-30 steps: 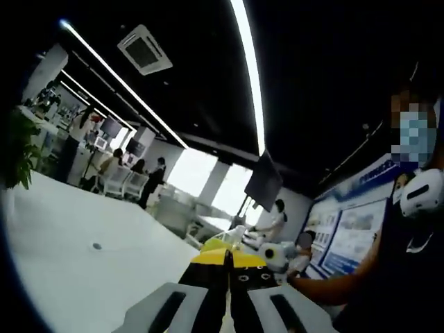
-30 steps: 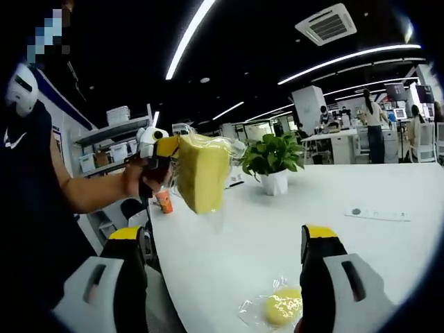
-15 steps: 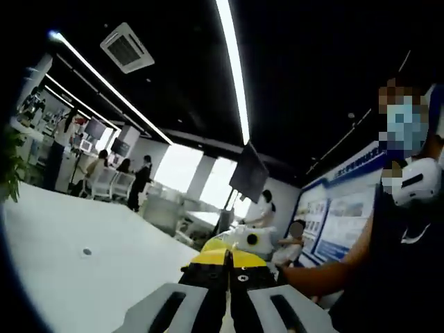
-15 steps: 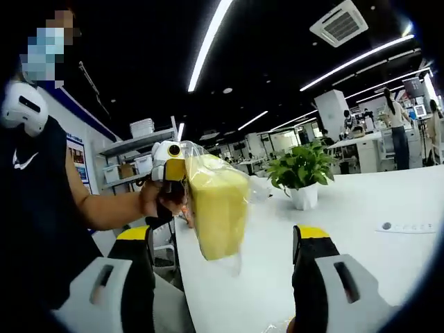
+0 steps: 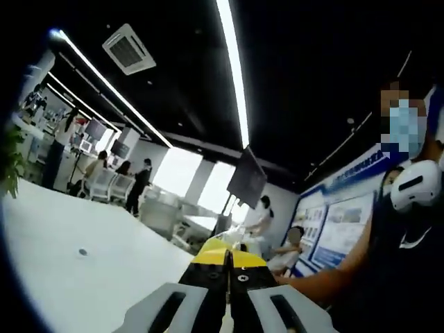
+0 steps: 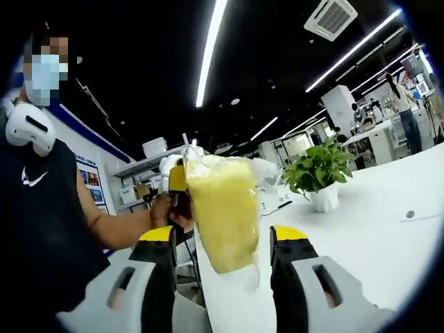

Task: Compare the silicone blocks by pressing each to a similar depth, holding the contact briefly, and releasing to observe deformation and rebound differences across the visible hardness samples.

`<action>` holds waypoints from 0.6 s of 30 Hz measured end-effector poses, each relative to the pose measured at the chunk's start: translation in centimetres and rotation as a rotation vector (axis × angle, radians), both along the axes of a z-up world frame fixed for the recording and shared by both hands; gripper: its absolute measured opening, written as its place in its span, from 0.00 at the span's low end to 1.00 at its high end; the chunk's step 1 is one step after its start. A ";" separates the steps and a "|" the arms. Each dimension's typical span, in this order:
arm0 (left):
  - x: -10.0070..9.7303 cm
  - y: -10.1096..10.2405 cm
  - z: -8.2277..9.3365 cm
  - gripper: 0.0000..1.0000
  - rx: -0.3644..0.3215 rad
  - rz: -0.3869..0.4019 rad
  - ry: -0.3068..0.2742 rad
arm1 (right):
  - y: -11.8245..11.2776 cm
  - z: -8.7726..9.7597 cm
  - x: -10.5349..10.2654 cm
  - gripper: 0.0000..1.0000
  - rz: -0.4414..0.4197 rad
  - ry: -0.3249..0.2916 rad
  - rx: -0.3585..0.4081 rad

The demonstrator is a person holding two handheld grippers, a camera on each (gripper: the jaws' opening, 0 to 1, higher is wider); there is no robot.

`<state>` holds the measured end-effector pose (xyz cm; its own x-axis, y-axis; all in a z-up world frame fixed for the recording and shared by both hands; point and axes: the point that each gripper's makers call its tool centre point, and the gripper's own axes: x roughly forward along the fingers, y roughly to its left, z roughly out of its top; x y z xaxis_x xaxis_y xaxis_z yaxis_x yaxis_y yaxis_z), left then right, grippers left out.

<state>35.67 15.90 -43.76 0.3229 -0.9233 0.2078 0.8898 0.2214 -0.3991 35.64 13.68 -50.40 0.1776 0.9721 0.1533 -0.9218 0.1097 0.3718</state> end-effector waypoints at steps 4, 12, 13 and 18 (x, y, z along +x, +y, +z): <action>0.2 0.0 0.3 0.00 -0.013 0.008 0.003 | 0.2 1.0 0.0 0.38 -0.006 -0.004 0.044; 0.9 0.1 -0.3 0.00 0.005 0.047 -0.002 | 0.0 1.0 0.3 0.24 -0.046 -0.014 0.043; 0.9 0.1 -0.4 0.00 0.004 0.048 -0.001 | 0.0 0.9 0.3 0.22 -0.055 -0.034 0.035; 0.6 -0.2 -0.6 0.00 0.017 0.048 -0.022 | -0.3 0.6 0.0 0.13 -0.041 -0.010 0.004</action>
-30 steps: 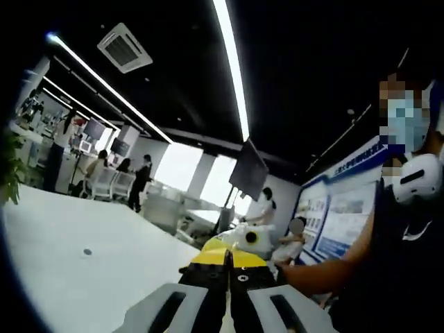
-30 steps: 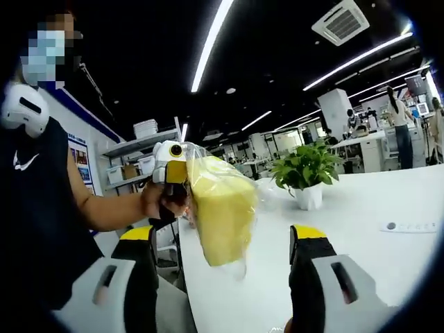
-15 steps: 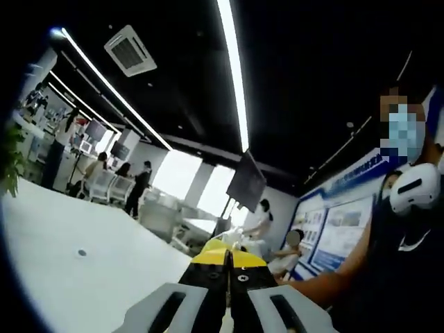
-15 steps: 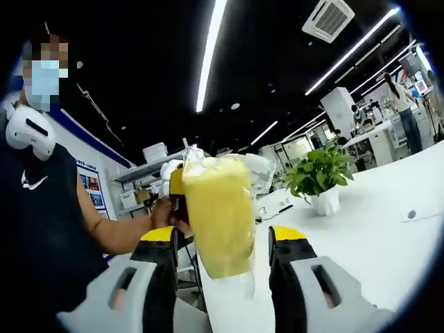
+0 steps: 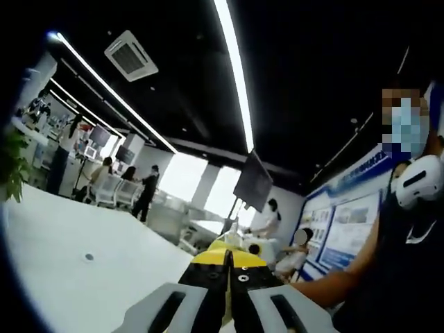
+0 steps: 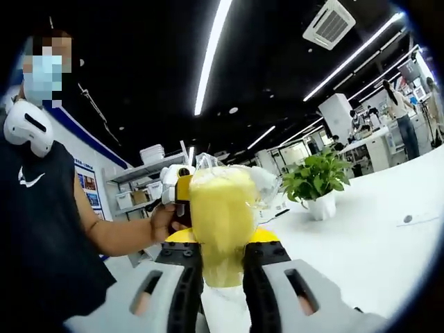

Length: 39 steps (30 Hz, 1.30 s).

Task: Compare the silicone blocks by pressing each to a similar depth, holding the contact briefly, and releasing to observe deformation and rebound differences across the visible hardness samples.

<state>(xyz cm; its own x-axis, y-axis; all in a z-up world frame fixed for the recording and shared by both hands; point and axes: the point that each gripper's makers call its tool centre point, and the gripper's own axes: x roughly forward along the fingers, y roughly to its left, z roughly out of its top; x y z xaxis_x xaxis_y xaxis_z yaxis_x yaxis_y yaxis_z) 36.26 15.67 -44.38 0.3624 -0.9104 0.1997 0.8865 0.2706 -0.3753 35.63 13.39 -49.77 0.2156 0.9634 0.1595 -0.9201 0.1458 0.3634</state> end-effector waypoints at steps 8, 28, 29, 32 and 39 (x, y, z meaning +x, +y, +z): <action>-0.4 -0.7 -1.5 0.00 0.111 0.012 -0.032 | -0.4 -1.4 -0.6 0.04 0.009 0.048 -0.051; 0.1 0.4 -3.3 0.00 0.183 0.082 -0.016 | 0.8 -2.9 -0.4 0.01 0.024 0.090 -0.122; 0.2 0.5 -3.4 0.00 0.183 0.090 -0.021 | 0.8 -3.0 -0.4 0.01 0.024 0.094 -0.123; 0.3 0.8 -3.4 0.00 0.167 0.102 -0.008 | 1.1 -2.9 -0.3 0.01 0.026 0.086 -0.131; 0.1 1.2 -3.7 0.00 0.151 0.104 0.010 | 1.4 -3.1 -0.7 0.01 0.026 0.086 -0.141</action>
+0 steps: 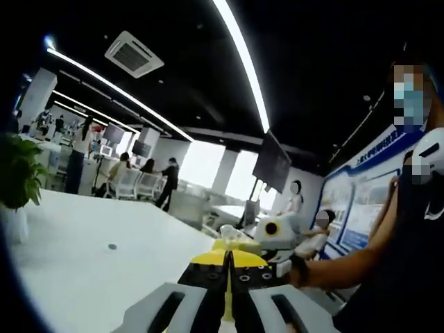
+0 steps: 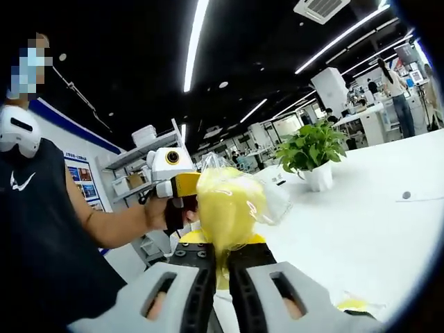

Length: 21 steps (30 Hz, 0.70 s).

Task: Compare the silicone blocks by pressing each to a similar depth, holding the contact briefly, and releasing to observe deformation and rebound differences across the visible hardness samples.

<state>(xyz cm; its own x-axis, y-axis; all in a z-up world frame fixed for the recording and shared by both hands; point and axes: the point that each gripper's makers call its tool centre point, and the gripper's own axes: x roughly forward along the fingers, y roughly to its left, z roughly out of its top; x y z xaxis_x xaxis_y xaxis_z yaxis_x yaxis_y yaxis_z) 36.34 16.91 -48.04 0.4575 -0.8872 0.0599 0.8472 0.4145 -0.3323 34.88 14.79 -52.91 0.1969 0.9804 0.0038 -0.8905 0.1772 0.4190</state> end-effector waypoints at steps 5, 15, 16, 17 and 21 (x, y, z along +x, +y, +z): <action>-0.2 -0.2 -0.2 0.00 0.028 0.011 -0.033 | -0.2 -0.2 0.0 0.01 -0.001 -0.002 -0.008; -0.1 0.0 -0.2 0.00 0.020 0.012 -0.009 | -0.1 -0.1 -0.1 0.00 0.015 -0.013 0.000; 0.0 0.0 -0.3 0.00 0.027 0.017 -0.015 | -0.1 -0.1 0.0 0.00 0.014 -0.017 -0.002; 0.1 0.0 -0.3 0.00 0.033 0.022 -0.020 | -0.2 -0.2 -0.1 0.00 0.013 -0.015 -0.005; 0.2 -0.1 -0.2 0.00 0.031 0.035 -0.021 | -0.3 -0.1 0.0 0.00 0.007 -0.008 0.005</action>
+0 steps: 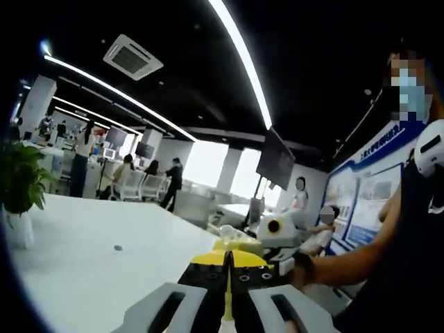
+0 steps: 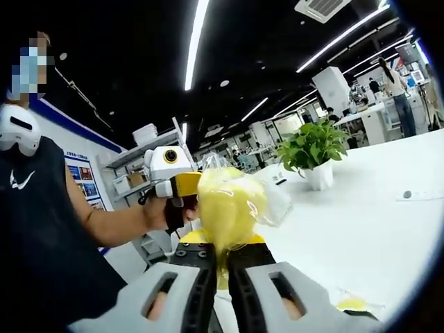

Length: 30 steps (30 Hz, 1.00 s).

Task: Compare the silicone blocks by pressing each to a similar depth, holding the contact briefly, and releasing to observe deformation and rebound differences across the visible hardness samples.

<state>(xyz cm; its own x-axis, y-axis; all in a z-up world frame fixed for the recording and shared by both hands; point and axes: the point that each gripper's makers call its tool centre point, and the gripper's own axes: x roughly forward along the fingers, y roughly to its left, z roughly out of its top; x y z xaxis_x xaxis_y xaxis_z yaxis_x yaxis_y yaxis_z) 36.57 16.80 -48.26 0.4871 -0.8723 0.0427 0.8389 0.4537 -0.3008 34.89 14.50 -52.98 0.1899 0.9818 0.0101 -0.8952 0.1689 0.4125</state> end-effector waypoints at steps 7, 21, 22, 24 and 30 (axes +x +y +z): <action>0.0 0.1 0.1 0.00 -0.005 -0.008 0.003 | 0.0 0.0 -0.1 0.00 0.017 -0.017 -0.005; 0.0 -0.1 0.0 0.00 0.016 -0.009 0.003 | -0.1 -0.2 0.2 0.00 0.007 0.008 0.009; -0.1 -0.1 0.1 0.00 0.008 -0.013 0.006 | -0.1 -0.1 0.2 0.00 0.005 0.009 0.010; -0.1 -0.2 0.3 0.00 0.005 -0.019 -0.005 | -0.1 0.1 -0.1 0.00 0.021 0.008 0.018; -0.1 -0.2 0.3 0.00 0.017 -0.020 -0.016 | -0.1 0.2 0.2 0.00 0.029 -0.001 0.008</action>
<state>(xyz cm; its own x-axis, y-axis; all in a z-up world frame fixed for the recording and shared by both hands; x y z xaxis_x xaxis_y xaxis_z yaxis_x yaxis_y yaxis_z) 36.49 16.60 -47.92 0.4687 -0.8827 0.0350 0.8526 0.4417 -0.2794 35.06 14.45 -52.75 0.1610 0.9868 0.0185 -0.8999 0.1391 0.4133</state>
